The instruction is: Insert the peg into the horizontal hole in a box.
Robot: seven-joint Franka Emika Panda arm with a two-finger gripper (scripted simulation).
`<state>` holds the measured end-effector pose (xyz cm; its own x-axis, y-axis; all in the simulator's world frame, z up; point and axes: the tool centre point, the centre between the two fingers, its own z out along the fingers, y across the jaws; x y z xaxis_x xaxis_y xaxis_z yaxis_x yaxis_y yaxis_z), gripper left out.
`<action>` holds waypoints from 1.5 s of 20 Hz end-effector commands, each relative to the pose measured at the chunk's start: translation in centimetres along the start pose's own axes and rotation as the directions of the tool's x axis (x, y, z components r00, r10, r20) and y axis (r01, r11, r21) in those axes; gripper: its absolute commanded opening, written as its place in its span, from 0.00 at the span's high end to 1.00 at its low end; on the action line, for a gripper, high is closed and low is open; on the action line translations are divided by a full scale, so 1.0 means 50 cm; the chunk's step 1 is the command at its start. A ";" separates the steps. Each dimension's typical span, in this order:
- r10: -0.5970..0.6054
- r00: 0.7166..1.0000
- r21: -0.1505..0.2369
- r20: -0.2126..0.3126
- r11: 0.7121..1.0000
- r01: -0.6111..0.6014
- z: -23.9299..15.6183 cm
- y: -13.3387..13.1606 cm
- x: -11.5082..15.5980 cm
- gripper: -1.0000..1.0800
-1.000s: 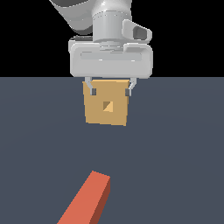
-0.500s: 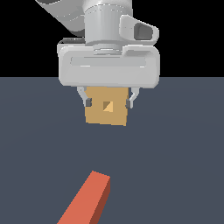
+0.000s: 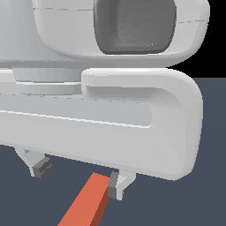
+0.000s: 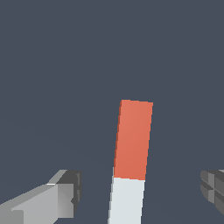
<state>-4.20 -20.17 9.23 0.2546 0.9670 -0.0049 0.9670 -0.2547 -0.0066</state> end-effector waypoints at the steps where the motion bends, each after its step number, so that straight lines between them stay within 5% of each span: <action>1: 0.039 0.999 -0.003 -0.001 0.999 -0.039 0.020 -0.004 -0.062 0.04; 10: 0.106 0.994 -0.007 -0.005 0.994 -0.106 0.053 -0.014 -0.165 0.04; 30: 0.102 0.995 -0.006 -0.006 0.995 -0.102 0.142 -0.013 -0.156 0.04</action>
<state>-6.93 -27.57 2.70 0.3521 0.9360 0.0002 0.9360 -0.3521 -0.0013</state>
